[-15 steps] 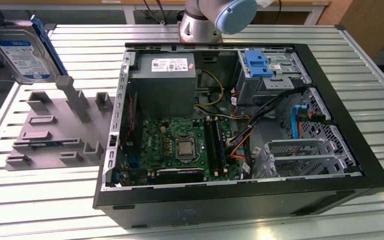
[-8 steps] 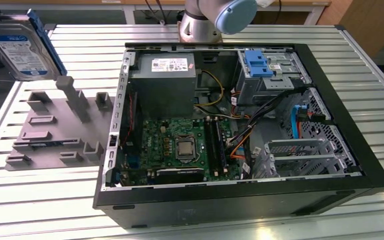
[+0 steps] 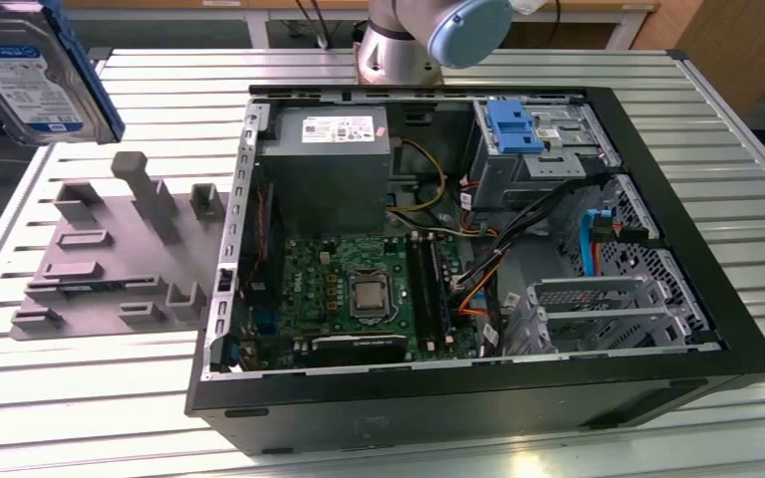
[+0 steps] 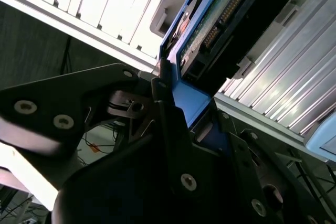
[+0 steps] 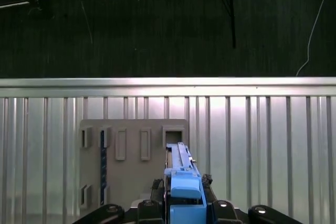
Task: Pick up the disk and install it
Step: 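Pick up the disk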
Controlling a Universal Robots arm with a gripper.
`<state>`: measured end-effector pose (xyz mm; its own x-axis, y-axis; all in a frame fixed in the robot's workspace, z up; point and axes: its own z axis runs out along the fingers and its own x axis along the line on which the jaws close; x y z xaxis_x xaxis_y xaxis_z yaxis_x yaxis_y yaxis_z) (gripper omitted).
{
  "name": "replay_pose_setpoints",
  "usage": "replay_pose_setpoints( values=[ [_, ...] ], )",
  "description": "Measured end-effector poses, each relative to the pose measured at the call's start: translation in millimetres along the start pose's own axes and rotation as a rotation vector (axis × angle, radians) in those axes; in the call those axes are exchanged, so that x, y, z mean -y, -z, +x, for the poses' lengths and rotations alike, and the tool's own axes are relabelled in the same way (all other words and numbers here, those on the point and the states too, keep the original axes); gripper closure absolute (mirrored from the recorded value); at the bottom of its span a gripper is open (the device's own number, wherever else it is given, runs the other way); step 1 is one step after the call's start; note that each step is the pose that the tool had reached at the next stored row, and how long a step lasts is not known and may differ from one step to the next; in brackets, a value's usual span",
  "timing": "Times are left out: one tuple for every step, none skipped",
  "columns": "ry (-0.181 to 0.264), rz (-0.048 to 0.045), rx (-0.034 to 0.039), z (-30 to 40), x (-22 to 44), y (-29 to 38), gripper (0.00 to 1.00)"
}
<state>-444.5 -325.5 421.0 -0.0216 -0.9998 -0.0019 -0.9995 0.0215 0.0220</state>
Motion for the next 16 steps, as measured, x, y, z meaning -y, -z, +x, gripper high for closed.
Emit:
replay_pose_setpoints(
  values=[
    [0.000,0.0002,0.0000,-0.1,0.0,3.1,0.64],
    [0.000,0.0003,0.0000,-0.3,-0.1,6.1,0.64],
    [0.000,0.0005,-0.0001,-0.5,-0.2,8.9,0.64],
    [0.000,0.0006,-0.0001,-0.8,-0.3,11.6,0.64],
    [0.000,0.0007,-0.0002,-1.0,-0.3,14.4,0.64],
    [0.000,0.0009,-0.0003,-1.2,-0.4,16.9,0.64],
    [0.000,0.0011,-0.0005,-1.4,-0.5,19.6,0.64],
    [0.000,0.0012,-0.0006,-1.7,-0.5,22.1,0.64],
    [0.000,0.0013,-0.0008,-1.9,-0.5,24.6,0.64],
    [0.000,0.0017,-0.0010,-2.0,-0.6,26.7,0.64],
    [0.000,0.0017,-0.0014,-2.2,-0.7,28.8,0.64],
    [0.000,0.0017,-0.0028,-2.8,-0.8,30.7,0.64],
    [0.002,0.0020,-0.0062,-3.5,-0.8,31.3,0.64],
    [0.006,0.0023,-0.0090,-3.9,-0.7,31.3,0.64],
    [0.013,0.0021,-0.0109,-4.1,-0.8,31.4,0.64],
    [0.016,0.0021,-0.0109,-4.1,-0.8,31.4,0.64]
  ],
)
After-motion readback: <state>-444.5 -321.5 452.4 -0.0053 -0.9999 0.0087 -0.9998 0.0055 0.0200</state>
